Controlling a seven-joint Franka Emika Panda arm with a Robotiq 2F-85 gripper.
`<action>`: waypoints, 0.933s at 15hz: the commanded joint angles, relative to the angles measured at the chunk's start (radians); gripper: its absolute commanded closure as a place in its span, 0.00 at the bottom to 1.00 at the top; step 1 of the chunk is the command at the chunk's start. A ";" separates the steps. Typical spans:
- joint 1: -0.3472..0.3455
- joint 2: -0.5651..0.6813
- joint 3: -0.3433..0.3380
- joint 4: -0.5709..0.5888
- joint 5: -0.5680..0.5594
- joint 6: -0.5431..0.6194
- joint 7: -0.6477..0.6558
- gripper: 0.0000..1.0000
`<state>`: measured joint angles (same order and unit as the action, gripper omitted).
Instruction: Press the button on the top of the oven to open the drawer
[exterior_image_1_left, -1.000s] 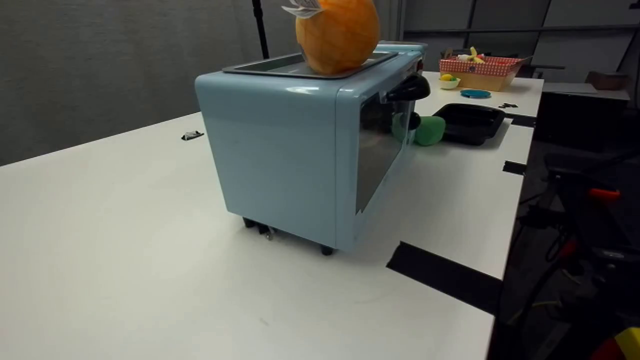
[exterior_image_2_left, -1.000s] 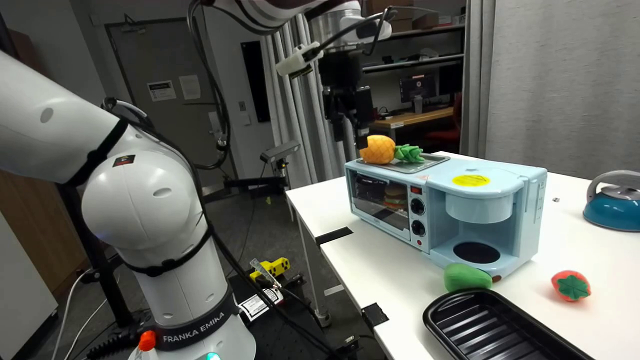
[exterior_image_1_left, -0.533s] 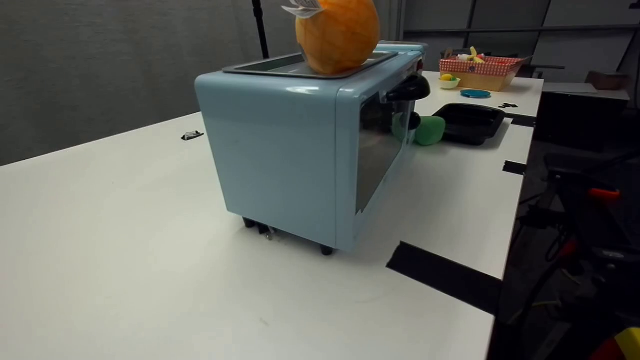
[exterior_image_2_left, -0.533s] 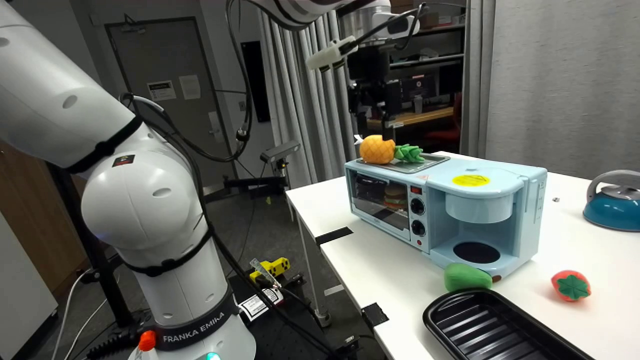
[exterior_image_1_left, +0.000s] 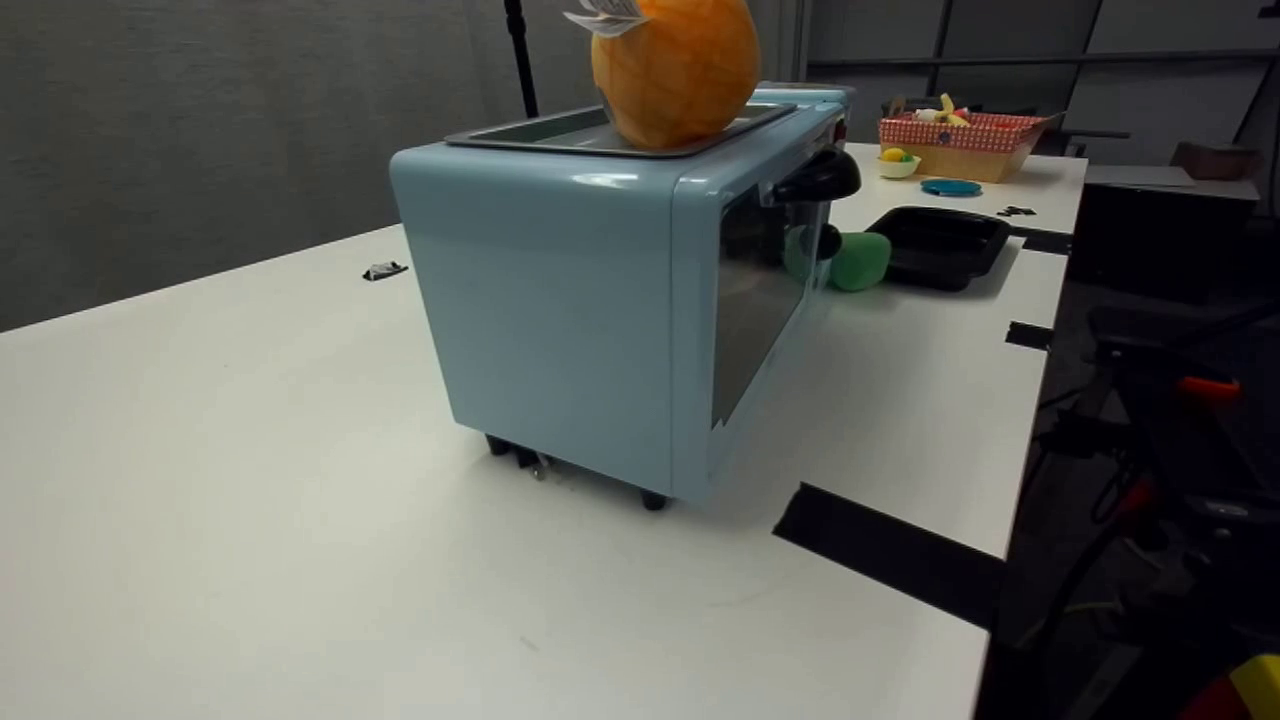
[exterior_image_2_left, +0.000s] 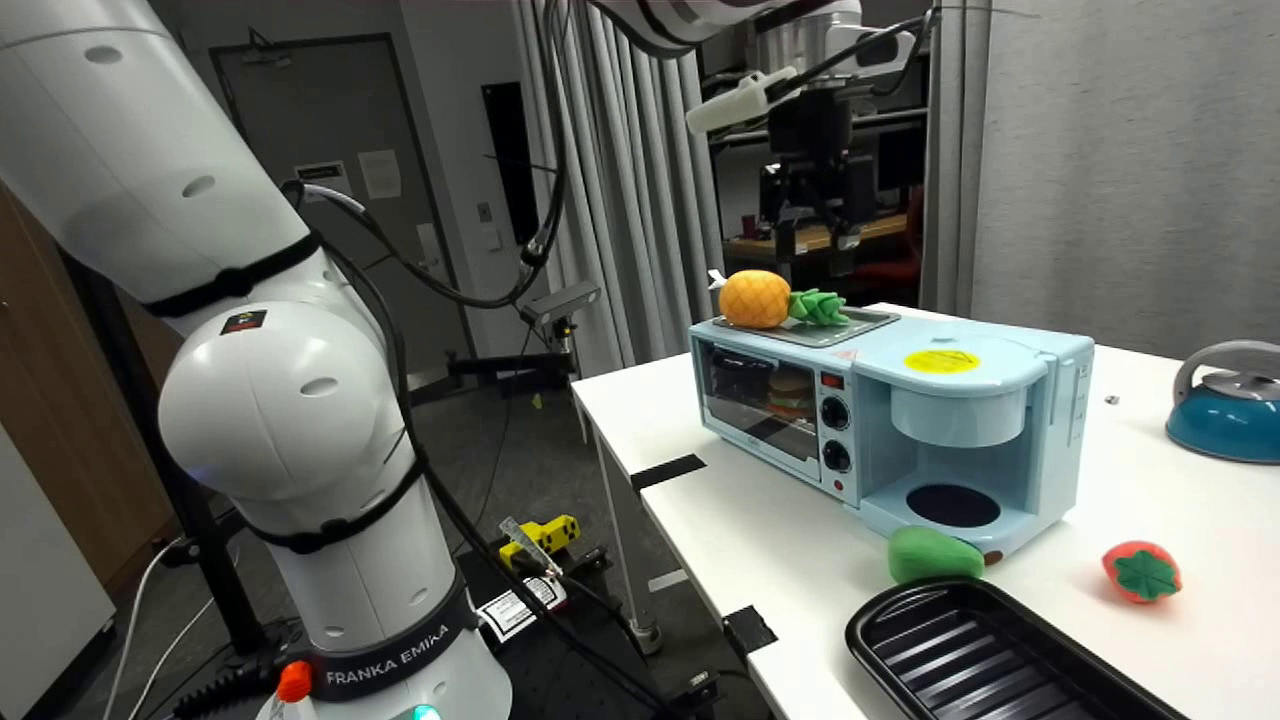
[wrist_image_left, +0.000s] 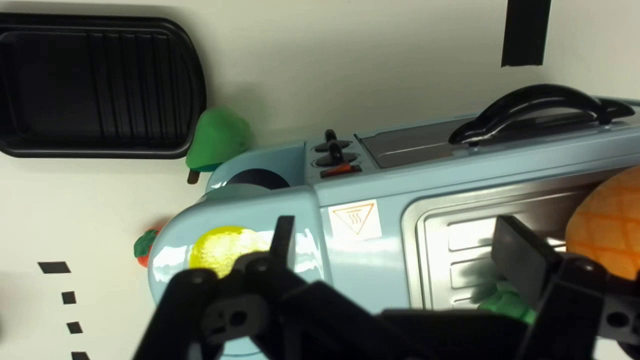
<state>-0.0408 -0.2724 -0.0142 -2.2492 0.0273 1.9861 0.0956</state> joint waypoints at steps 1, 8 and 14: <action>-0.013 0.120 -0.016 0.126 -0.009 -0.010 0.009 0.00; -0.015 0.228 -0.043 0.221 -0.001 0.007 -0.003 0.00; -0.017 0.271 -0.051 0.246 -0.002 0.045 -0.006 0.20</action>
<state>-0.0491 -0.0314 -0.0623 -2.0344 0.0265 2.0024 0.0955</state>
